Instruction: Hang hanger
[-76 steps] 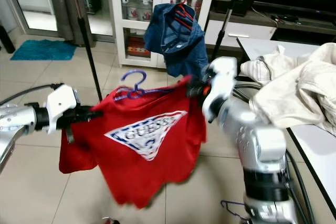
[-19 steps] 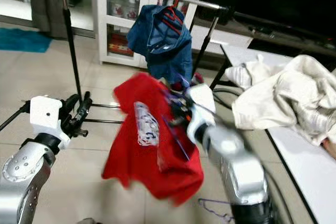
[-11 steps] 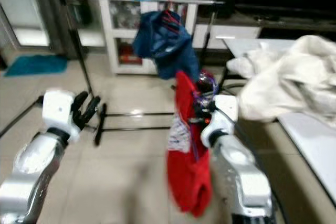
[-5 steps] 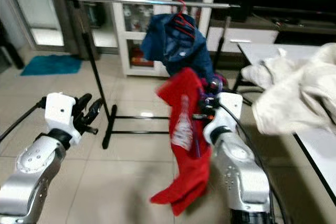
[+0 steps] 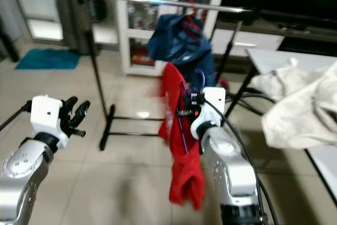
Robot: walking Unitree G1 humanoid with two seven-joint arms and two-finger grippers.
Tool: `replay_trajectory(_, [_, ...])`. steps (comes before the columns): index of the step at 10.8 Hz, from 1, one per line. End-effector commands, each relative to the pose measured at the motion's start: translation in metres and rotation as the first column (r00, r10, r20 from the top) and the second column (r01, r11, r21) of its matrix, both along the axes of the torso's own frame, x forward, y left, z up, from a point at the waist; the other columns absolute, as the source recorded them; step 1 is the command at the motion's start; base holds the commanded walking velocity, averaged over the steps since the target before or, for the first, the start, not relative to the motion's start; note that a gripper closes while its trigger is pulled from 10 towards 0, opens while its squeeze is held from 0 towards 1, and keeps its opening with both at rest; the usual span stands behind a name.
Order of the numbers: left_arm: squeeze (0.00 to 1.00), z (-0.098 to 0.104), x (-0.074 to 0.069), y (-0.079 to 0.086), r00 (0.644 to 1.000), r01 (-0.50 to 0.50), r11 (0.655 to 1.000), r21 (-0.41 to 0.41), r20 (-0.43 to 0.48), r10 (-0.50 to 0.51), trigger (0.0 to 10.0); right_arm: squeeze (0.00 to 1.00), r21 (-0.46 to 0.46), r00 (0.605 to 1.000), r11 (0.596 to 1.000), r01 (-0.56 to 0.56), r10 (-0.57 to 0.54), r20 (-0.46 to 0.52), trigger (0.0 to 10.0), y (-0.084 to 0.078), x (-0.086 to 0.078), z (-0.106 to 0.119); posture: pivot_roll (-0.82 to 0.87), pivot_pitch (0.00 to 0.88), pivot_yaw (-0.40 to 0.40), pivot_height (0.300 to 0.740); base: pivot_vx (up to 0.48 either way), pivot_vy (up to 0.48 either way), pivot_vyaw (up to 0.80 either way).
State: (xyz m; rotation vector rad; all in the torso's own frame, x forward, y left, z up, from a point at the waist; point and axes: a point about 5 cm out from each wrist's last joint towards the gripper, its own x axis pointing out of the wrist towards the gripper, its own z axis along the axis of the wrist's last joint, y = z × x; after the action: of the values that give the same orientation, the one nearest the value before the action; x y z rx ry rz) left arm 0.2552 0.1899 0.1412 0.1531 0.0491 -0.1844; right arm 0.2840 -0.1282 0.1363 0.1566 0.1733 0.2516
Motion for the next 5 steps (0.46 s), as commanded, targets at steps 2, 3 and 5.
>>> replay_trajectory(2, [0.0,0.0019,0.0001,-0.0095,1.0,0.029,1.0,-0.008,0.002,-0.029,10.0,0.0,-0.047,0.999,0.999,0.01,-0.007,0.048,10.0,-0.0055,0.0004,0.0055,-0.01,0.0,-0.07,0.74,0.336,0.0,0.0])
replay_trajectory(3, [0.0,0.0021,0.0003,-0.0097,1.0,0.029,1.0,-0.006,0.003,-0.029,10.0,0.0,-0.046,0.999,0.999,0.001,0.002,0.051,10.0,-0.0041,0.0002,0.0061,-0.01,0.0,-0.07,0.74,0.334,0.0,0.0])
replay_trajectory(5, [0.0,0.0021,-0.0002,-0.0103,1.0,0.027,1.0,-0.007,0.003,-0.027,10.0,0.0,-0.06,0.998,0.998,-0.004,0.007,0.058,10.0,-0.0036,0.0002,0.0073,-0.02,0.0,-0.074,0.74,0.339,0.0,0.0])
